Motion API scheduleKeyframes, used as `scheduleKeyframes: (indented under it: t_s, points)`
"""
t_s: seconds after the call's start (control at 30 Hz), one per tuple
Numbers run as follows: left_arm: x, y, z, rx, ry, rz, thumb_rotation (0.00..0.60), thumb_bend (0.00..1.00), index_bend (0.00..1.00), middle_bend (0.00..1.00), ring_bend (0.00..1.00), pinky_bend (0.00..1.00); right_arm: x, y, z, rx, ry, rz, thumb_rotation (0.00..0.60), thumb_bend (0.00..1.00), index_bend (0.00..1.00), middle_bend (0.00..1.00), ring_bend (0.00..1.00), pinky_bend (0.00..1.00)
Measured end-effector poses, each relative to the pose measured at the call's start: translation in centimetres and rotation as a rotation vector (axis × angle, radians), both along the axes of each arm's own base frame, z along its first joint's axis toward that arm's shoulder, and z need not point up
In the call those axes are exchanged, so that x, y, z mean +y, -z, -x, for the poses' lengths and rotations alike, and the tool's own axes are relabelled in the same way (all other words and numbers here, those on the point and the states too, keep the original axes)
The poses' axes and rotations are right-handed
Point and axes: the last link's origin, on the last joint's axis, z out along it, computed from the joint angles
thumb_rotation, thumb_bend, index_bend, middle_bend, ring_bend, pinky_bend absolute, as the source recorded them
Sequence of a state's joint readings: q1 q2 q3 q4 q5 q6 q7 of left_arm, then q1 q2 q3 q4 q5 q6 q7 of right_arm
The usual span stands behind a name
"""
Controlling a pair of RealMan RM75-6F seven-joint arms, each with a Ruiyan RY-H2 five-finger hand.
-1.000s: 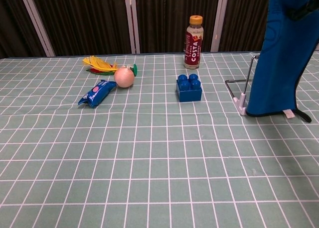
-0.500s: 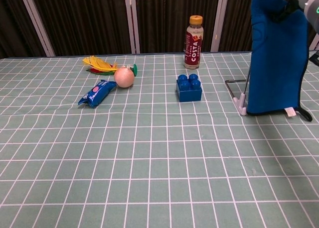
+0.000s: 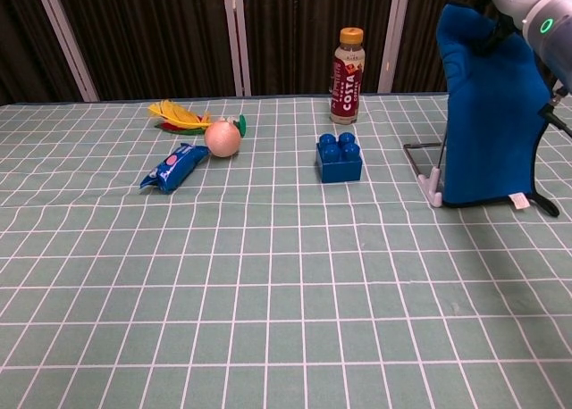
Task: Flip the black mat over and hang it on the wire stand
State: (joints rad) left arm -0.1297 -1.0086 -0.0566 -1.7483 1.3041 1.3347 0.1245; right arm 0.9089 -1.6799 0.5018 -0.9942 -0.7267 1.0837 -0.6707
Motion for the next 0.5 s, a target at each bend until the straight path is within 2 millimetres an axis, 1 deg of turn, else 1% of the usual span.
scheduleKeyframes:
  t_s: [0.03, 0.07, 0.13, 0.17, 0.23, 0.27, 0.5]
  points:
    - [0.1, 0.1, 0.0, 0.003, -0.003, 0.002, 0.600, 0.00, 0.00, 0.00, 0.00, 0.00, -0.1, 0.2, 0.2, 0.000, 0.008, -0.015, 0.600, 0.39, 0.55, 0.07, 0.00, 0.00]
    - [0.1, 0.2, 0.0, 0.004, -0.004, 0.003, 0.600, 0.00, 0.00, 0.00, 0.00, 0.00, -0.2, 0.2, 0.3, -0.002, 0.014, -0.024, 0.600, 0.27, 0.39, 0.06, 0.00, 0.00]
    - [0.2, 0.3, 0.0, 0.006, -0.004, 0.003, 0.600, 0.00, 0.00, 0.00, 0.00, 0.00, -0.3, 0.3, 0.5, -0.008, 0.020, -0.035, 0.600, 0.08, 0.17, 0.04, 0.00, 0.00]
    - [0.2, 0.3, 0.0, 0.006, -0.004, 0.003, 0.600, 0.00, 0.00, 0.00, 0.00, 0.00, -0.3, 0.2, 0.6, -0.011, 0.019, -0.035, 0.600, 0.02, 0.11, 0.03, 0.00, 0.00]
    - [0.2, 0.4, 0.0, 0.007, -0.003, 0.004, 0.600, 0.00, 0.00, 0.00, 0.00, 0.00, -0.3, 0.0, 0.6, -0.014, 0.012, -0.033, 0.600, 0.00, 0.06, 0.02, 0.00, 0.00]
    - [0.3, 0.4, 0.0, 0.007, -0.002, 0.005, 0.600, 0.00, 0.00, 0.00, 0.00, 0.00, -0.3, -0.1, 0.6, -0.016, 0.005, -0.029, 0.600, 0.00, 0.05, 0.02, 0.00, 0.00]
    - [0.2, 0.4, -0.1, 0.005, 0.001, 0.007, 0.600, 0.00, 0.00, 0.00, 0.00, 0.00, 0.0, -1.3, 0.5, -0.037, -0.035, 0.002, 0.600, 0.00, 0.04, 0.02, 0.00, 0.00]
